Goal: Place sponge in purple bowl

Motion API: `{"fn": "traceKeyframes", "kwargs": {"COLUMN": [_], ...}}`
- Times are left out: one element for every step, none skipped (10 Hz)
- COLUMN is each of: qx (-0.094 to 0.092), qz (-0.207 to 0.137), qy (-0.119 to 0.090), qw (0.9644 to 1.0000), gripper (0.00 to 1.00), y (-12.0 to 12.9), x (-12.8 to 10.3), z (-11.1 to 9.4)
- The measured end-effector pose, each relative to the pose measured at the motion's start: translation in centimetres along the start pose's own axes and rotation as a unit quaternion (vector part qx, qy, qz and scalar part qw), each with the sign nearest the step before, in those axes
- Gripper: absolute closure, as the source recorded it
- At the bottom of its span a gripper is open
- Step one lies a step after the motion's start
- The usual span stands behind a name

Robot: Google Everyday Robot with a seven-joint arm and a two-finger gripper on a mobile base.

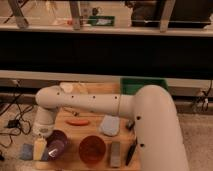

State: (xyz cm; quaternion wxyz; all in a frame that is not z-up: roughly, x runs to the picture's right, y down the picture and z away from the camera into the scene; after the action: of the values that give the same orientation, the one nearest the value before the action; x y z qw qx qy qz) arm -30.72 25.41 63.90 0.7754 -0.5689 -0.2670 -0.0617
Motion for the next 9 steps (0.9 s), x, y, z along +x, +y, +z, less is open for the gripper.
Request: {"fn": "traceKeyframes", "kwargs": {"qx": [0.001, 0.005, 0.006, 0.008, 0.009, 0.008, 0.008, 0.008, 0.008], "qz": [0.0, 0.004, 0.006, 0.009, 0.011, 0.01, 0.01, 0.01, 0.01], "qy": [-0.001, -0.003, -0.003, -0.003, -0.003, -0.003, -0.003, -0.003, -0.003], "qw": [1.0, 1.0, 1.0, 0.9999, 0.9999, 0.9999, 0.9999, 0.9999, 0.9999], "gripper": [1.0, 1.0, 1.0, 1.0, 1.0, 1.0, 0.98, 0.93, 0.84], "y": [-0.9, -2.6, -3.3, -4.0, -4.1, -4.1, -4.0, -4.0, -4.0], "x": [0.4, 1.3, 1.9, 2.4, 2.8, 2.8, 2.8, 2.8, 2.8], "z": [-0.2, -0.9, -1.2, -1.4, -1.5, -1.4, -1.4, -1.4, -1.4]}}
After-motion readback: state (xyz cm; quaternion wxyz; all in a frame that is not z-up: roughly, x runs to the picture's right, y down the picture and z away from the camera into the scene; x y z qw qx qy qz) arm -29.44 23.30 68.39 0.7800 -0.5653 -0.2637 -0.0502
